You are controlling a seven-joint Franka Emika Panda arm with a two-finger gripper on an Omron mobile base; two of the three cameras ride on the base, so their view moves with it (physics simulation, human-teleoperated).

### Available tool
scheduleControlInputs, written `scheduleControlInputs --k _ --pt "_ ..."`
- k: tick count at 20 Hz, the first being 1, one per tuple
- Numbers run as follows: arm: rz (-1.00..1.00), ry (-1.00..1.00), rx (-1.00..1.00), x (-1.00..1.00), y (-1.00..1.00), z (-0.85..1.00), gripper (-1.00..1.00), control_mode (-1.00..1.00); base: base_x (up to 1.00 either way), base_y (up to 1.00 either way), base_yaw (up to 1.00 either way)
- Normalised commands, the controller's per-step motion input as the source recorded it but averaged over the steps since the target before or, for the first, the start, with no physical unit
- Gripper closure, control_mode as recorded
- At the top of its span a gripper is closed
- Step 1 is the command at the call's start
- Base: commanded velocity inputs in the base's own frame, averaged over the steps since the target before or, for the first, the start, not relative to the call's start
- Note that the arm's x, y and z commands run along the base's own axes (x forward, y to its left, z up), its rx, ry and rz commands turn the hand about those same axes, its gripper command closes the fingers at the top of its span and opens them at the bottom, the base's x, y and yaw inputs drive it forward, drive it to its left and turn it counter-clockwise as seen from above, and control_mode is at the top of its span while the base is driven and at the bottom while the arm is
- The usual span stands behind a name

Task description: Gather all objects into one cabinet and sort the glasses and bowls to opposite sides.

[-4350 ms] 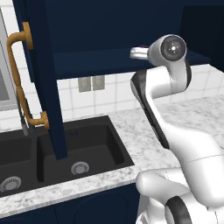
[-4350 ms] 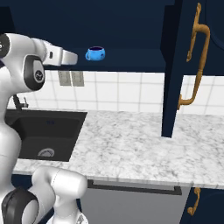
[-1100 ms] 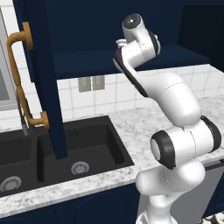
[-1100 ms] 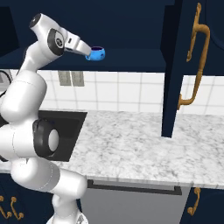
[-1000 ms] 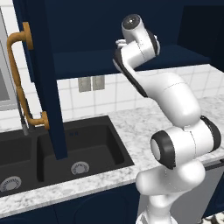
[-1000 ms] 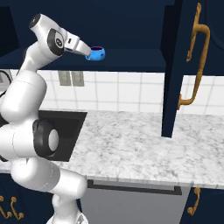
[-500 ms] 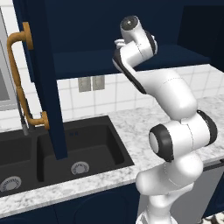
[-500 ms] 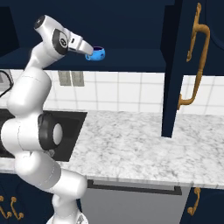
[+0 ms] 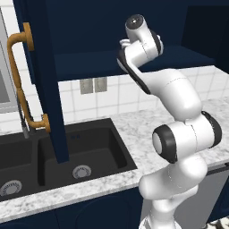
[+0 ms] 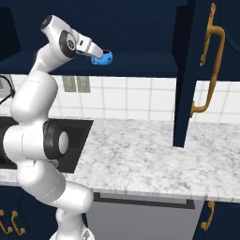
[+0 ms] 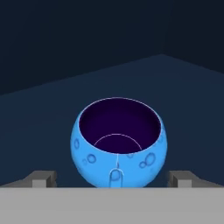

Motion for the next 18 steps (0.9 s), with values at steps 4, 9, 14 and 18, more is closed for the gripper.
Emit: scheduleControlInputs --k 4,9,14,18 --pt "0.00 0.00 0.00 0.00 0.00 -0.11 -1.00 -1.00 0.00 0.00 0.00" --pt "-0.01 0.00 0.00 0.00 0.00 -0.14 -1.00 -1.00 0.00 0.00 0.00" --pt "-0.01 0.00 0.00 0.00 0.00 -0.12 -1.00 -1.00 0.00 0.00 0.00" --pt "0.00 0.00 0.00 0.00 0.00 -0.04 1.00 -1.00 0.00 0.00 0.00"
